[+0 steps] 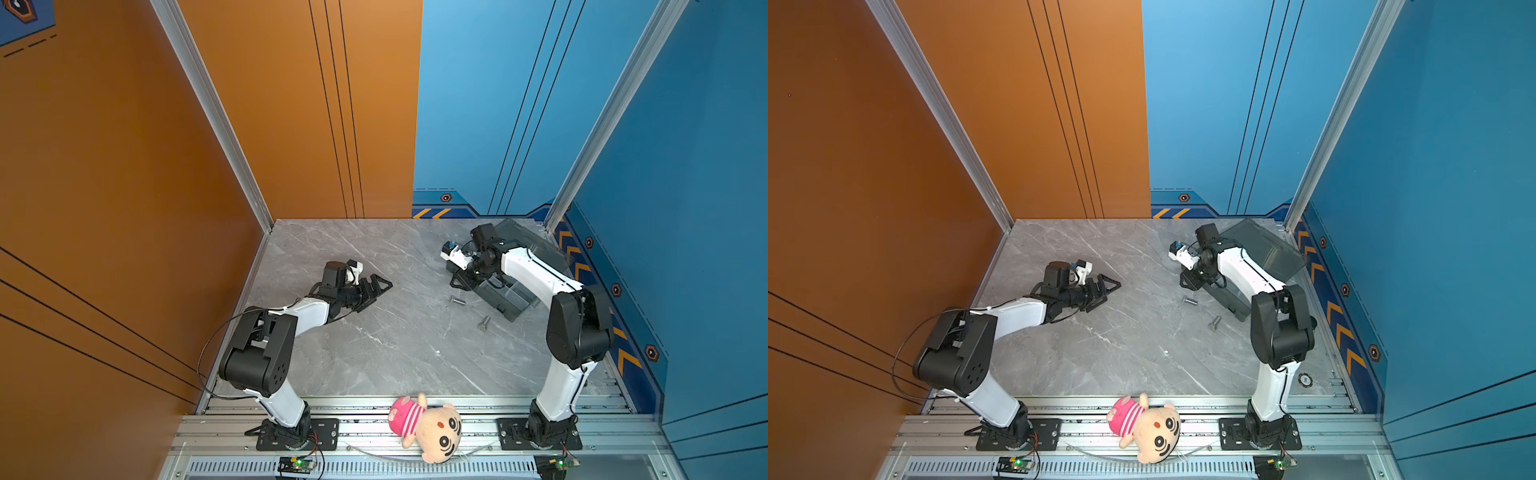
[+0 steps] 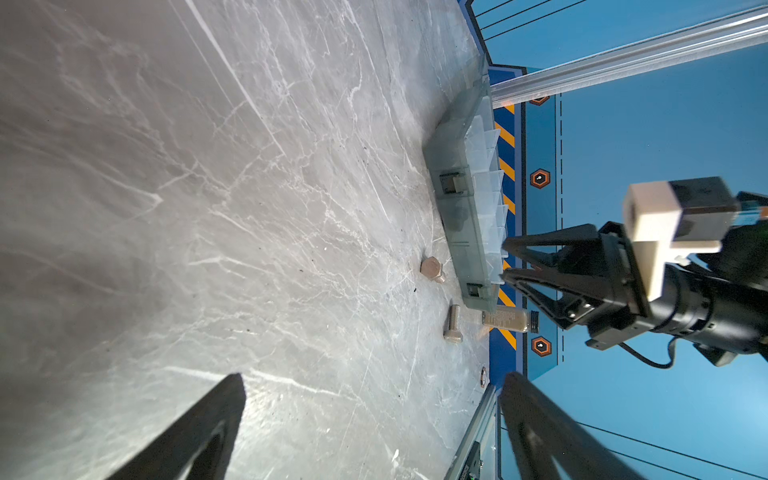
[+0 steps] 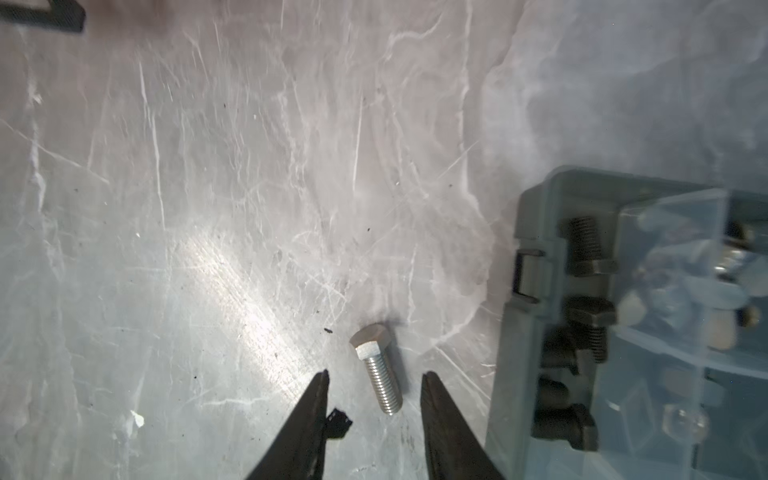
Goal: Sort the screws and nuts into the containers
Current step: 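Move the open right gripper over the silver bolt on the table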
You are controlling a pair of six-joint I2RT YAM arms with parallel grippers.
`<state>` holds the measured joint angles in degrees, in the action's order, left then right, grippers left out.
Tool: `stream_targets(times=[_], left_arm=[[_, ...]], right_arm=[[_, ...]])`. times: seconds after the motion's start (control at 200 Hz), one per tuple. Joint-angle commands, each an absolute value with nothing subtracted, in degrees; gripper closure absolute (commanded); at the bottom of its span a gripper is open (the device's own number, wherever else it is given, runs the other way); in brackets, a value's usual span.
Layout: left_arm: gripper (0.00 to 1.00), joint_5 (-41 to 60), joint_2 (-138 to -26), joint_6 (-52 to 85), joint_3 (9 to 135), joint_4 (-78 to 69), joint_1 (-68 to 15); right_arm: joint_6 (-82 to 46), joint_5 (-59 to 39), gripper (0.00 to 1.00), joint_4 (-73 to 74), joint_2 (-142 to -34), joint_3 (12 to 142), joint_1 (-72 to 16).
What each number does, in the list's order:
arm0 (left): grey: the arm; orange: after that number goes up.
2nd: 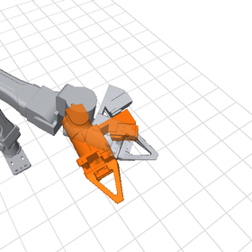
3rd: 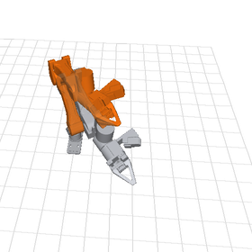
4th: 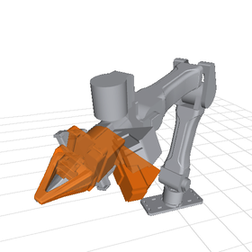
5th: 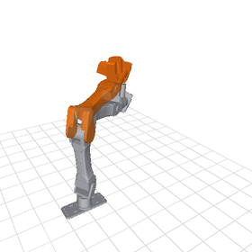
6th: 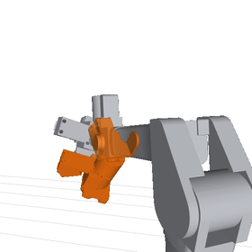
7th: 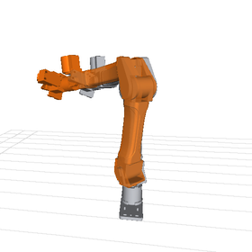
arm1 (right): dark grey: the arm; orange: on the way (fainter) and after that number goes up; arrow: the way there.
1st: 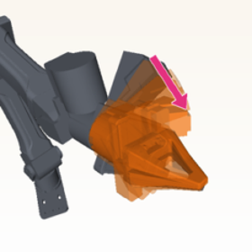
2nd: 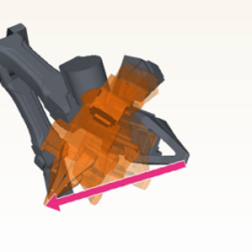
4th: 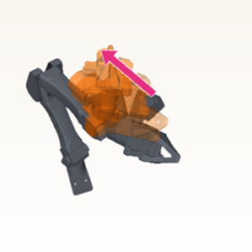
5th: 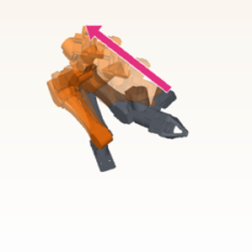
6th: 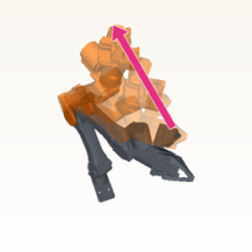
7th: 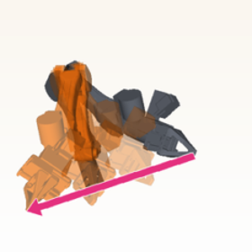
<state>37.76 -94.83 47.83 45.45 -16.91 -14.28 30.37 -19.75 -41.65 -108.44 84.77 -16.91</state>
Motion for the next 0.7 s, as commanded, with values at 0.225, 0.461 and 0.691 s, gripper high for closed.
stream_targets(times=[0.225,0.461,0.691], left_arm=[[0.02,38.1,-93.8,46.8,45.5,-16.9,-14.2],[0.02,38.3,-94.2,46.8,45.7,-16.8,-14.2],[0.02,38.3,-94.4,46.7,45.7,-16.9,-14.1]], right_arm=[[32.7,-13.2,0.62,-46.4,-112.8,84.5,-19.2],[33.1,-10.6,0.61,-47.3,-114.6,84.6,-19.5],[33.4,-9.3,0.61,-48.2,-116.4,85.1,-19.6]])
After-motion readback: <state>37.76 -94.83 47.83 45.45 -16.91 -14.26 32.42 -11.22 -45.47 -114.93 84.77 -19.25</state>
